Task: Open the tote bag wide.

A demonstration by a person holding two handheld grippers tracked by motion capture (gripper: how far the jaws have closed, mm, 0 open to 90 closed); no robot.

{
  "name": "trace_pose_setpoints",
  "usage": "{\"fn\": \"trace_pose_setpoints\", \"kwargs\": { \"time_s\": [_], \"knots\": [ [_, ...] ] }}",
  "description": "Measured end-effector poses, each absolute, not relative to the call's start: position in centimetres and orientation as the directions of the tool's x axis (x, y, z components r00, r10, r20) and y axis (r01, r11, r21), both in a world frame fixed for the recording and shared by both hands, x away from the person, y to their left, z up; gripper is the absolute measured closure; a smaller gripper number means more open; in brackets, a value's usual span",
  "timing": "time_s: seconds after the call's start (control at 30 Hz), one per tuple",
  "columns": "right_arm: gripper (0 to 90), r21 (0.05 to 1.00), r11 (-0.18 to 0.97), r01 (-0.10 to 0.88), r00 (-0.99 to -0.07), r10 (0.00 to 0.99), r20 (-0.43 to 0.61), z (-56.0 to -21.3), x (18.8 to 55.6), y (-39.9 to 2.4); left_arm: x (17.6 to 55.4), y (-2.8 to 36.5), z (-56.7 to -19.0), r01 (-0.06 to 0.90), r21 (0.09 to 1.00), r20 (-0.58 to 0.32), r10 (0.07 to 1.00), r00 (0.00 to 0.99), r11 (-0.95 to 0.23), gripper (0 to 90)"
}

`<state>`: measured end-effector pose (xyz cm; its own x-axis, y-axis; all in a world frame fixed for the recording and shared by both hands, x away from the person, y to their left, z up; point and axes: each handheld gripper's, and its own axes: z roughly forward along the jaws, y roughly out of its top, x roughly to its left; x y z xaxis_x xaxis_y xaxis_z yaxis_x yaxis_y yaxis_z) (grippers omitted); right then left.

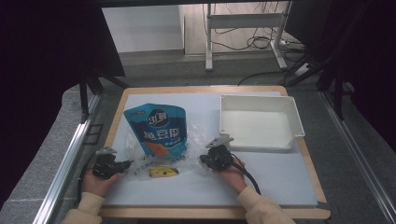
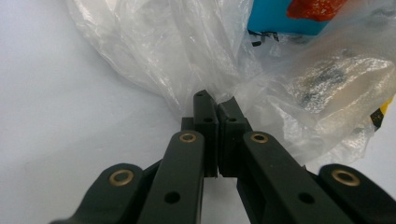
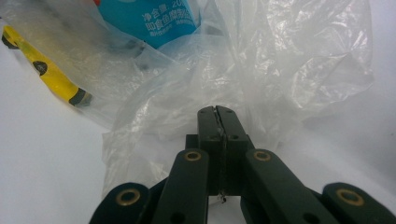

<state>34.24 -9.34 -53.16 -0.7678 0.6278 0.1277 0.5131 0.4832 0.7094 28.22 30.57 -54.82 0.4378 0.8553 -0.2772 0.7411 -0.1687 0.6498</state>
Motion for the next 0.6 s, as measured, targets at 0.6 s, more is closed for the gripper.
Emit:
{"fn": "trace_pose_setpoints", "kwargs": {
  "time_s": [0.6],
  "knots": [
    [88.8, 0.78, 0.405, 0.476, -0.772, 0.618, 0.15, -50.7, 34.3, -9.9, 26.8, 31.6, -52.4, 0.587, 0.808, -0.261, 0.859, 0.441, -0.056, 56.3]
  ]
}}
